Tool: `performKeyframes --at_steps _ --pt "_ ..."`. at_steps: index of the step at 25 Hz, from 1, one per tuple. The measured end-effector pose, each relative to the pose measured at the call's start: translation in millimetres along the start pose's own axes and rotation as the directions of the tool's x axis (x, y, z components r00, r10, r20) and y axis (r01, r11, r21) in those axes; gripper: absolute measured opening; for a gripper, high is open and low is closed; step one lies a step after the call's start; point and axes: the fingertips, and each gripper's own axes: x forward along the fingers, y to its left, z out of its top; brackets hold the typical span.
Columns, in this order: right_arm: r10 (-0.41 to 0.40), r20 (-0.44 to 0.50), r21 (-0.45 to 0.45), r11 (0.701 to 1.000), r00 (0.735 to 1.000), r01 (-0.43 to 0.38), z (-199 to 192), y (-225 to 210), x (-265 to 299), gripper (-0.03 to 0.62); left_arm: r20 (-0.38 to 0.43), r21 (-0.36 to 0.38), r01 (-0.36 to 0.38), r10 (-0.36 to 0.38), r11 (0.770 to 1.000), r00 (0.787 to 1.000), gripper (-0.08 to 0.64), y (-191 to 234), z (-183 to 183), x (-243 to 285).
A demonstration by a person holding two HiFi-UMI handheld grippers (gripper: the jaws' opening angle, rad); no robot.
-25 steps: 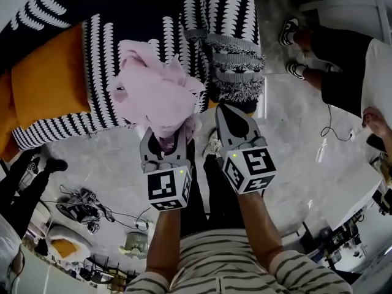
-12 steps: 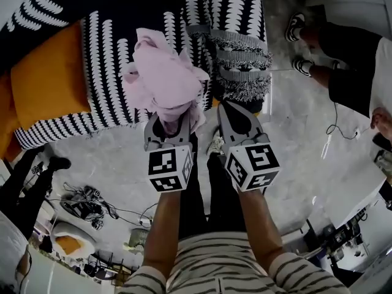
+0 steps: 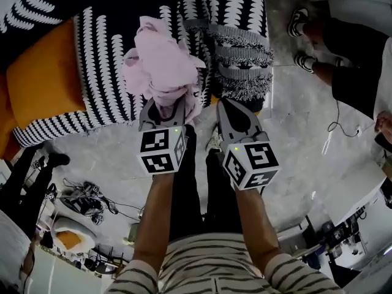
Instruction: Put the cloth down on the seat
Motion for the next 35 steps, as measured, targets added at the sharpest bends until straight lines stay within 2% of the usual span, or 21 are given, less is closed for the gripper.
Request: performKeyframes --at_steps 8,14,25,35 --pt "0.006 -0.011 0.004 1.0 1.0 -0.006 -7.9 8.6 -1.8 0.012 -0.036 0.003 -0.011 0.011 1.0 0.999 0.187 8.7 -6.0 22.1" --pt "-0.001 -0.014 0.013 1.0 1.0 0.001 -6.4 -1.3 8.9 0.012 -0.077 0.0 -0.002 0.002 1.0 0.997 0.187 15.2 -7.5 54.7" --pt "-0.004 -0.021 0.027 1.0 1.0 0.004 -7.7 2.5 18.1 0.012 -0.104 0.001 -0.019 0.019 1.0 0.994 0.191 28.7 -3.8 76.1" --pt "-0.019 -0.016 0.045 0.999 1.0 0.02 -3.6 -18.4 23.1 0.012 -0.141 0.004 -0.027 0.027 1.0 0.99 0.195 30.8 -9.8 114.8"
